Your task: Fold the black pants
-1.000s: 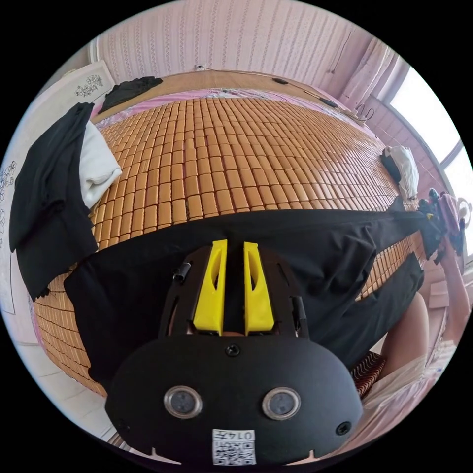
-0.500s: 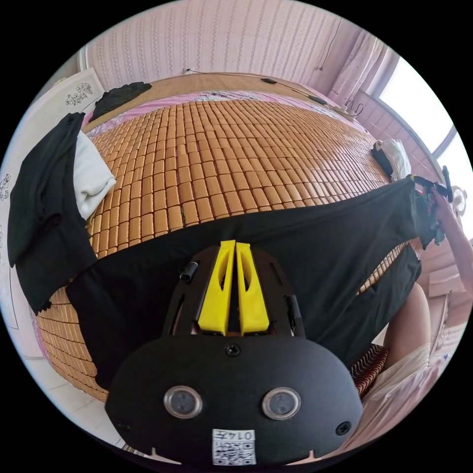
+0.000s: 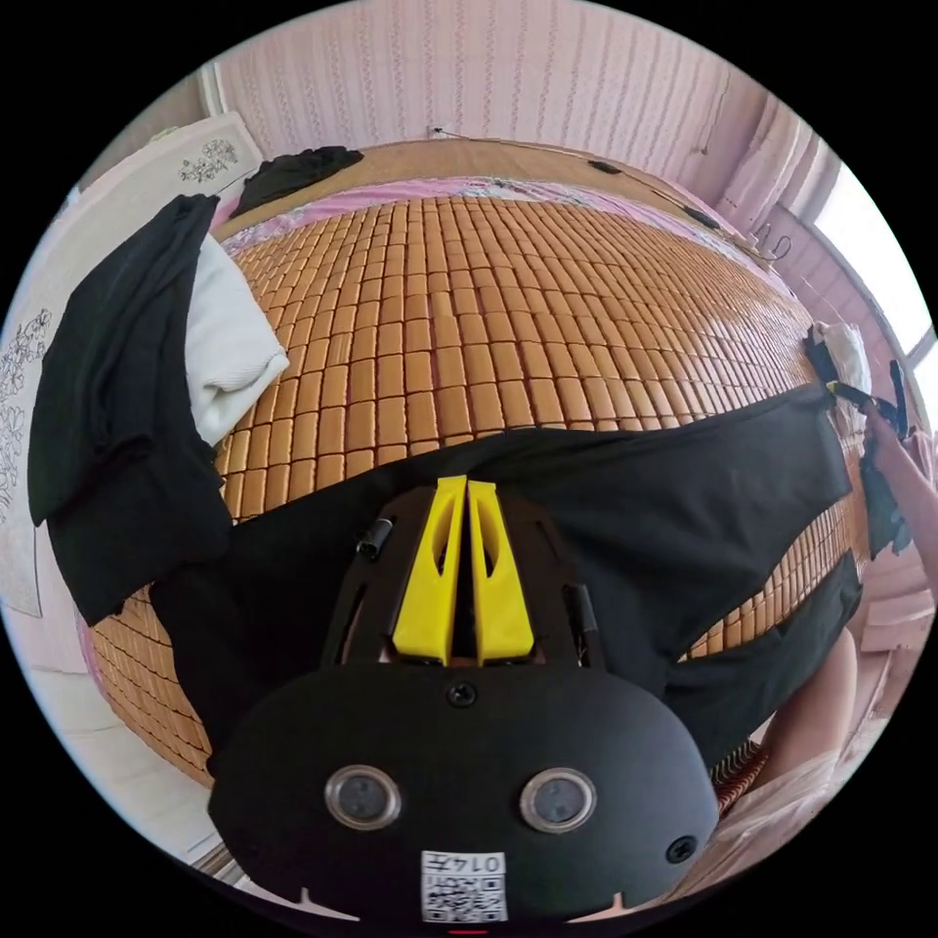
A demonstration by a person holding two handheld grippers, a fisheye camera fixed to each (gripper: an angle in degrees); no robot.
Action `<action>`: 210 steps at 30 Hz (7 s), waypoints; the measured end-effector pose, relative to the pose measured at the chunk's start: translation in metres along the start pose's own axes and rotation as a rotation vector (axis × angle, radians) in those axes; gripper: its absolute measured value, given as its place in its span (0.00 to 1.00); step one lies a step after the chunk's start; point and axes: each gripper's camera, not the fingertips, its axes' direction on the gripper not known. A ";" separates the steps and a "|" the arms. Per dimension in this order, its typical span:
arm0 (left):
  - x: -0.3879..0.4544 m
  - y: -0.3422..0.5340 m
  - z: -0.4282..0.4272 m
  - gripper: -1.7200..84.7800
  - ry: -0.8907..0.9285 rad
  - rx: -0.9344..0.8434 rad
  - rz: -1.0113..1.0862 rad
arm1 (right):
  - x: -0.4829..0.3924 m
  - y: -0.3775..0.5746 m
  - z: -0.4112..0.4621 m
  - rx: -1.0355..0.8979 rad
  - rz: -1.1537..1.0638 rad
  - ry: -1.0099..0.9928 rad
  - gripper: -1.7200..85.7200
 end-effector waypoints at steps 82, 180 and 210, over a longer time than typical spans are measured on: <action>0.288 0.185 0.043 0.06 0.343 0.053 0.550 | 0.224 0.334 -0.123 0.018 0.067 -0.209 0.09; 0.110 0.197 -0.118 0.08 0.225 -0.041 0.232 | 0.000 0.244 0.049 0.088 -0.188 -0.099 0.03; -0.315 0.496 -0.279 0.17 0.193 0.223 -0.680 | -0.884 0.313 0.100 0.186 -1.705 -0.299 0.11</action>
